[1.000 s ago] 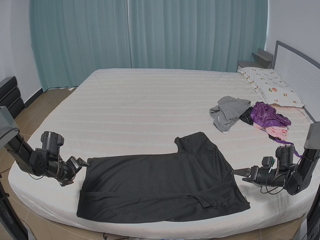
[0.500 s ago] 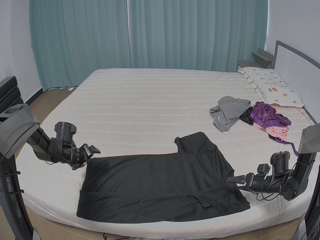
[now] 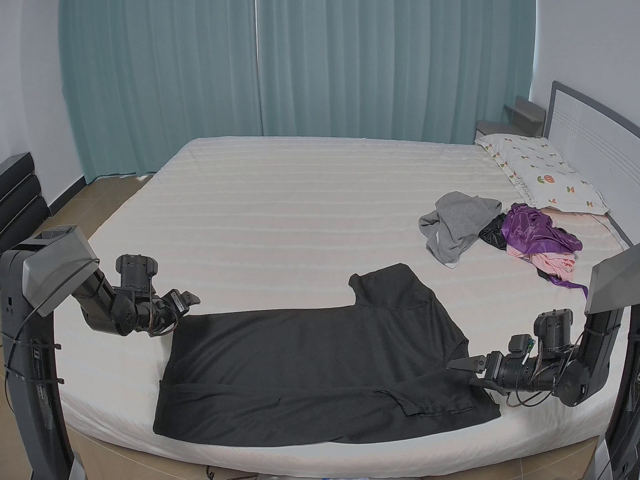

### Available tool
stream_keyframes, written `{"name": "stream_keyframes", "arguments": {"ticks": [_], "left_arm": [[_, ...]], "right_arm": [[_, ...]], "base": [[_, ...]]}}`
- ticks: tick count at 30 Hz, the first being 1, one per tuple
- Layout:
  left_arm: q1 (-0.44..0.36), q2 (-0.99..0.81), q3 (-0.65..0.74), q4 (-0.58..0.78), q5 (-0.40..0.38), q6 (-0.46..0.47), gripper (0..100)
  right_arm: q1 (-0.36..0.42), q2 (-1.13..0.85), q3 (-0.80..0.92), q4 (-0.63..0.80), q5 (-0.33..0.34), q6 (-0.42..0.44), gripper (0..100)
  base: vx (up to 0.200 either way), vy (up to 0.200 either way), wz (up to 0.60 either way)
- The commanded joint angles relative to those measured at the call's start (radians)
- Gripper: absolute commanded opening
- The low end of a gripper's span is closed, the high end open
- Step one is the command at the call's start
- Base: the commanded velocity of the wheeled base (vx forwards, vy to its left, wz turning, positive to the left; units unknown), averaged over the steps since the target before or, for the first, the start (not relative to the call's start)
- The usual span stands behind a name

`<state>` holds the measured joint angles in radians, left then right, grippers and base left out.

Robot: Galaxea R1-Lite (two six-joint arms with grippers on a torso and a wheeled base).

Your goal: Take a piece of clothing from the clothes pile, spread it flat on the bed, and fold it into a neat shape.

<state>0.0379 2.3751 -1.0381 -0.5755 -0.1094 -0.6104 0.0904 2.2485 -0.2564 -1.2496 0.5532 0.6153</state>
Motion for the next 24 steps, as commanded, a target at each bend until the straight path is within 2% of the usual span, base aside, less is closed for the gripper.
{"name": "stream_keyframes", "arguments": {"ticks": [1,6,11,12,19,22,24], "left_arm": [[-0.004,0.044,-0.002,-0.043,0.013,-0.002,100],[-0.024,0.069,-0.003,-0.066,0.048,0.006,100],[-0.033,0.099,-0.01,-0.069,0.086,0.064,100],[-0.033,0.104,-0.013,-0.072,0.096,0.067,0],[-0.033,0.125,-0.046,-0.101,0.152,0.051,0],[-0.033,0.124,-0.045,-0.124,0.16,0.017,0],[-0.029,0.122,-0.046,-0.141,0.169,-0.042,0]], "right_arm": [[0.014,0.011,0.0,-0.004,0.001,0.015,100],[0.015,0.011,-0.001,-0.004,0.001,0.015,100],[0.015,0.011,-0.001,-0.004,0.001,0.017,100],[0.015,0.011,-0.001,-0.004,0.001,0.017,100],[0.015,0.011,0.0,-0.004,0.001,0.015,100],[0.015,0.011,0.0,-0.004,0.001,0.015,100],[0.014,0.006,-0.009,-0.008,-0.006,0.015,100]], "base": [[0.0,0.0,0.0],[0.0,0.0,0.0],[0.0,0.0,0.0],[0.0,0.0,0.0],[0.0,0.0,0.0],[0.0,0.0,0.0],[0.0,0.0,0.0]]}}
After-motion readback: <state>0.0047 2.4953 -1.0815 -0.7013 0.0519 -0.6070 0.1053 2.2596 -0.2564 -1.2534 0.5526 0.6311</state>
